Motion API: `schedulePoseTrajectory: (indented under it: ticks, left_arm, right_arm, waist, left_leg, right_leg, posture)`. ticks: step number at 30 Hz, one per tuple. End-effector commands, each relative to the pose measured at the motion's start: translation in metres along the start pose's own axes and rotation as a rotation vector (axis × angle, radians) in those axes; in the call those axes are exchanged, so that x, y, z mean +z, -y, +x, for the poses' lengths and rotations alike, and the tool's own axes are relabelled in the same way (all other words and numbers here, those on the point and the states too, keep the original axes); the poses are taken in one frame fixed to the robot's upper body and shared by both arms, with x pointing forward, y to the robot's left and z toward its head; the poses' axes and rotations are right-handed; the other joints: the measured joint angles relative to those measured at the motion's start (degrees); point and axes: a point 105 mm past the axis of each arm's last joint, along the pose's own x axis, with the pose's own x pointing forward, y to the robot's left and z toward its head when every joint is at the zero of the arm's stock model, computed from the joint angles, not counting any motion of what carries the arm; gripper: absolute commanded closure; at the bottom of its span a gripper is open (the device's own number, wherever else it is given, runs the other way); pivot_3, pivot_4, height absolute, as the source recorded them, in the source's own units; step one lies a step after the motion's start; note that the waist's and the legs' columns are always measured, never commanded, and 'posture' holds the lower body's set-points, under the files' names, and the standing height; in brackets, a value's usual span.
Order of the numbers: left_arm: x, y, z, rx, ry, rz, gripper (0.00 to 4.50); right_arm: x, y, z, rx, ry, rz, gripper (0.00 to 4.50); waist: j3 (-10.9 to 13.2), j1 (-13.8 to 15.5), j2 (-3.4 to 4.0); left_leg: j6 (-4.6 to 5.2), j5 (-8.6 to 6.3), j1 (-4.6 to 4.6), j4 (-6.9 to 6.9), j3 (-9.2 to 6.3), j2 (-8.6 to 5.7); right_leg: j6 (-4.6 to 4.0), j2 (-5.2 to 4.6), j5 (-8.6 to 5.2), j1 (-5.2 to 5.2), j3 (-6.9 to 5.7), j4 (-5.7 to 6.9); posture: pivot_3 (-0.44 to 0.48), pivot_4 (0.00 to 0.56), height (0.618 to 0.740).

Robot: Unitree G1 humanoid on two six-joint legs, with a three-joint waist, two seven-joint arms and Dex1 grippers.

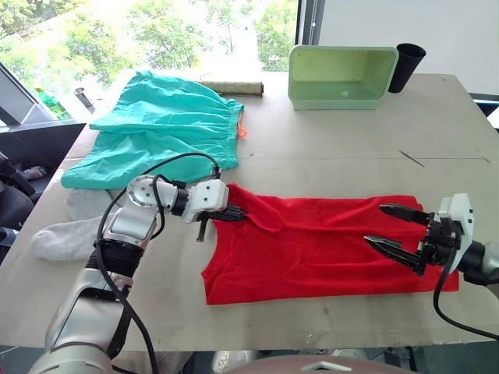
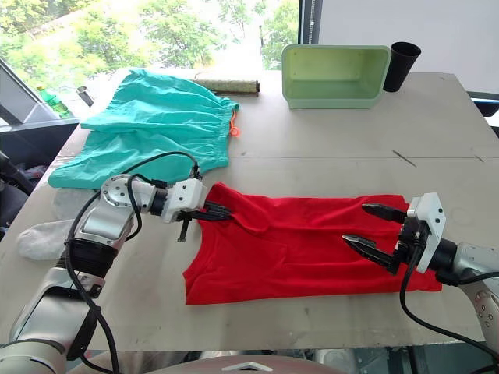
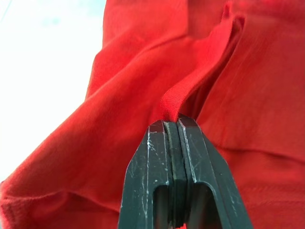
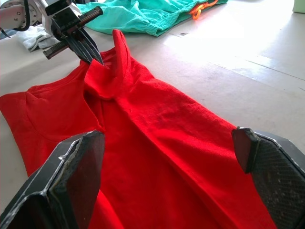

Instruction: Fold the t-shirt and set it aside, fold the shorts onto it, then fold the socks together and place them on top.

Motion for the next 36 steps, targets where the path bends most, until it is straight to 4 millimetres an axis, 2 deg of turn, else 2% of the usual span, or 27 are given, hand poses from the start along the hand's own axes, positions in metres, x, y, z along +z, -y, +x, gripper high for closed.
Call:
schedulePoseTrajectory:
  ticks: [1, 5, 10, 14, 18, 19, 20, 25, 28, 31, 36]
  left_arm:
    - [0.027, -0.006, -0.012, -0.001, 0.054, 0.014, 4.49]
    - [0.041, 0.004, -0.021, -0.065, 0.053, -0.04, 4.49]
    - [0.043, 0.024, -0.025, -0.173, 0.004, -0.104, 4.49]
    - [0.034, 0.038, -0.025, -0.231, -0.055, -0.113, 4.49]
    - [0.028, 0.039, -0.018, -0.22, -0.065, -0.098, 4.49]
    - [0.028, 0.038, -0.017, -0.214, -0.063, -0.097, 3.82]
    - [0.026, 0.039, -0.016, -0.216, -0.071, -0.097, 3.57]
    - [0.021, 0.032, -0.021, -0.167, -0.093, -0.115, 1.27]
    - [0.029, 0.031, -0.033, -0.183, -0.069, -0.153, 1.27]
    - [0.037, 0.018, -0.046, -0.14, -0.038, -0.173, 1.27]
    - [0.037, -0.035, -0.063, 0.082, -0.015, -0.195, 1.27]
  right_arm:
    - [0.007, -0.003, 0.0, 0.007, 0.017, -0.041, 0.0]
    - [0.007, -0.004, 0.002, 0.01, 0.021, -0.039, 0.0]
    - [0.005, -0.005, 0.004, 0.014, 0.021, -0.036, 0.0]
    - [0.005, -0.005, 0.005, 0.014, 0.022, -0.039, 0.0]
    - [0.003, -0.001, 0.006, -0.007, 0.005, -0.051, 0.0]
    - [0.001, 0.002, 0.006, -0.025, -0.01, -0.055, 0.0]
    - [0.0, 0.006, 0.007, -0.045, -0.026, -0.063, 0.0]
    - [-0.006, 0.036, 0.003, -0.177, -0.133, -0.134, 0.0]
    - [-0.006, 0.062, -0.004, -0.254, -0.201, -0.178, 0.0]
    - [-0.007, 0.081, -0.009, -0.283, -0.269, -0.2, 0.0]
    - [-0.015, 0.11, -0.018, -0.34, -0.421, -0.166, 0.0]
  waist:
    - [0.0, -0.01, 0.0]
    - [0.0, -0.08, 0.0]
    - [0.0, -0.08, 0.01]
    - [0.0, -0.03, 0.02]
    - [0.0, 0.02, 0.02]
    - [0.0, 0.01, 0.02]
    - [0.0, 0.0, 0.02]
    - [0.0, -0.05, 0.02]
    - [0.01, -0.12, 0.01]
    - [0.02, 0.04, 0.03]
    - [0.01, 0.02, 0.03]
  left_leg:
    - [0.0, 0.0, 0.0, 0.0, 0.0, 0.0]
    - [0.0, 0.0, 0.0, 0.0, -0.01, 0.0]
    - [0.0, 0.0, 0.02, 0.0, 0.0, 0.0]
    - [-0.01, 0.0, 0.01, -0.01, 0.0, 0.0]
    - [-0.02, -0.01, 0.01, 0.0, -0.01, 0.0]
    - [-0.1, -0.05, 0.02, 0.0, -0.01, 0.0]
    - [-0.25, -0.14, 0.02, 0.0, -0.01, 0.0]
    - [-0.24, -0.13, 0.02, 0.0, 0.0, 0.0]
    - [-0.21, -0.11, 0.0, 0.0, 0.02, 0.0]
    - [-0.17, -0.08, 0.01, 0.0, 0.02, 0.0]
    - [-0.01, 0.03, 0.0, 0.03, 0.02, -0.01]
  right_leg:
    - [0.0, 0.0, 0.0, 0.0, 0.0, 0.0]
    - [0.0, 0.01, 0.0, 0.0, 0.0, 0.0]
    - [0.01, 0.01, -0.01, 0.0, 0.01, 0.0]
    - [0.01, 0.01, -0.02, -0.01, 0.01, 0.0]
    - [0.01, 0.01, -0.02, -0.03, 0.01, 0.0]
    - [0.01, 0.01, -0.02, -0.04, 0.02, 0.0]
    - [0.01, 0.01, -0.02, -0.04, 0.02, -0.01]
    - [0.01, 0.01, -0.02, -0.06, 0.02, 0.0]
    - [0.02, 0.02, -0.02, -0.06, 0.02, 0.0]
    - [0.02, 0.04, -0.03, -0.08, 0.02, 0.0]
    - [0.17, 0.08, -0.11, -0.05, 0.02, 0.01]
  posture:
    - [0.0, 0.15, 0.74]
    - [0.0, 0.15, 0.74]
    - [0.0, 0.15, 0.74]
    - [0.0, 0.15, 0.74]
    - [0.0, 0.15, 0.74]
    - [0.0, 0.15, 0.74]
    - [0.0, 0.15, 0.74]
    - [0.0, 0.15, 0.74]
    - [0.0, 0.15, 0.74]
    - [0.0, 0.15, 0.74]
    - [0.0, 0.15, 0.74]
